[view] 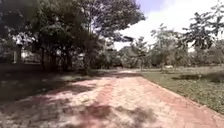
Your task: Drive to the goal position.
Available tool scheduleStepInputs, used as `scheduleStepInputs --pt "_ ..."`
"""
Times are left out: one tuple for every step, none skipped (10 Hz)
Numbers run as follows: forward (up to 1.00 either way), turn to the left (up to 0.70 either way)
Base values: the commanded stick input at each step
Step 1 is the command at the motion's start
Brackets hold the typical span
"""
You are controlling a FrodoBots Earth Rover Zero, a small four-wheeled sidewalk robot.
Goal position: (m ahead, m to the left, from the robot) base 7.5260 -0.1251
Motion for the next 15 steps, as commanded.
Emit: scheduleStepInputs --pt "0.70 0.00" --pt "0.70 0.00" --pt "0.70 0.00" --pt "0.70 0.00" --pt "0.70 0.00" --pt "0.70 0.00" --pt "0.70 0.00" --pt "0.70 0.00" --pt "0.70 0.00" --pt "0.70 0.00" --pt "0.70 0.00" --pt "0.70 0.00" --pt "0.70 0.00" --pt "0.70 0.00" --pt "0.70 0.00"
